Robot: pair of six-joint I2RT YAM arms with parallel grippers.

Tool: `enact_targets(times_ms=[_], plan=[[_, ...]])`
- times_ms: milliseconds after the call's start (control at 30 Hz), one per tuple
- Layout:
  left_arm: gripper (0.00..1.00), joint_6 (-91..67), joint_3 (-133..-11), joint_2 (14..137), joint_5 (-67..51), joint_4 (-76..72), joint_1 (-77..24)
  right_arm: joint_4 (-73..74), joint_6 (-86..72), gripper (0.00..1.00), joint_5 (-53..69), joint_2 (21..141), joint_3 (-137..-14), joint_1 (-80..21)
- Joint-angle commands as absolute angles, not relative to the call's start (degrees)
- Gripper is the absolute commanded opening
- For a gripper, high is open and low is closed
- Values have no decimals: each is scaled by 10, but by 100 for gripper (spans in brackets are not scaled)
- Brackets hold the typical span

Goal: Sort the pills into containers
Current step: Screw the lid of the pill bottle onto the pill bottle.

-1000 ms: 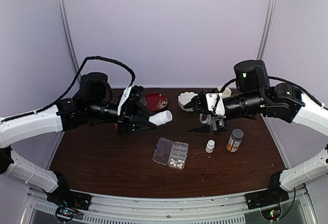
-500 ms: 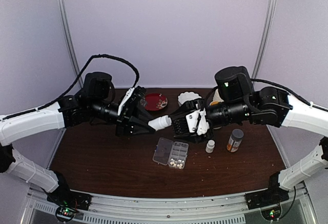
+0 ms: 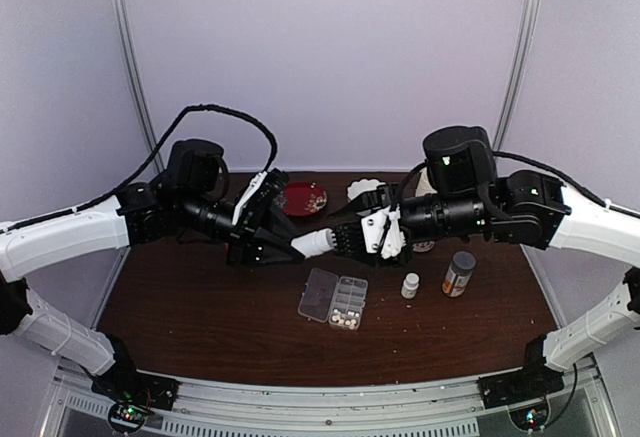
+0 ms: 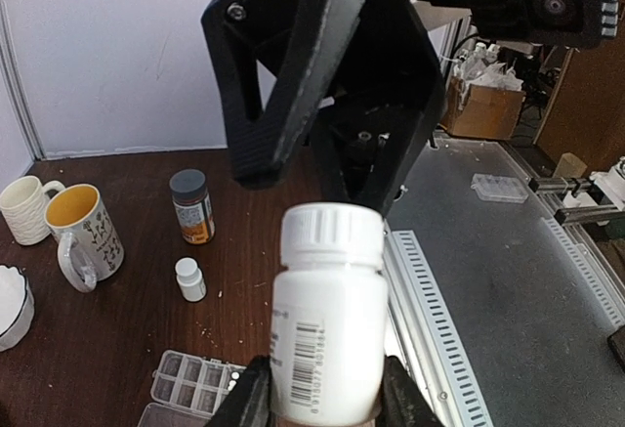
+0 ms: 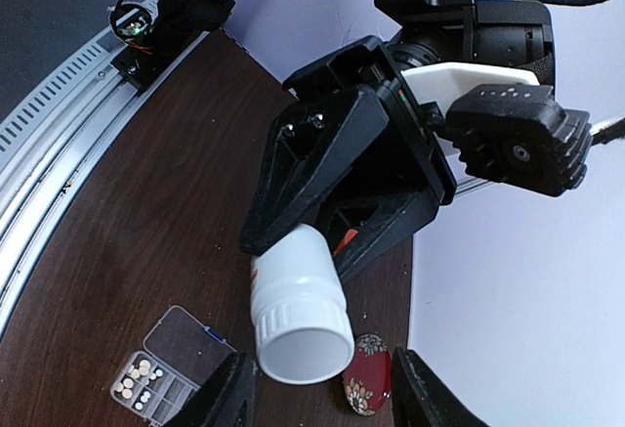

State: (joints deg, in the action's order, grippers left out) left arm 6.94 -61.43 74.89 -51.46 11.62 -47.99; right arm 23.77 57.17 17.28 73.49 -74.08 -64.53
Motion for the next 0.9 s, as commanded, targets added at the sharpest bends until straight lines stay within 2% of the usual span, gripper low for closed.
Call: enact_targets(times_ms=[0, 133, 200, 333, 433, 667, 800, 867], plan=[[0, 74, -638, 754, -529, 118, -481, 256, 580, 49, 176, 750, -773, -648], [0, 78, -643, 755, -527, 129, -481, 255, 582, 49, 178, 755, -775, -649], [0, 79, -643, 755, -527, 131, -480, 255, 582, 44, 179, 756, -776, -649], [0, 79, -643, 756, -527, 132, -481, 256, 583, 41, 179, 759, -779, -649], [0, 79, -644, 757, -527, 133, -481, 257, 581, 35, 179, 761, -781, -649], [0, 81, -648, 760, -532, 136, -481, 262, 578, 39, 187, 769, -786, -649], [0, 82, -648, 760, -531, 137, -481, 269, 574, 28, 191, 775, -796, -649], [0, 81, -648, 759, -530, 137, -481, 272, 574, 28, 193, 777, -798, -649]])
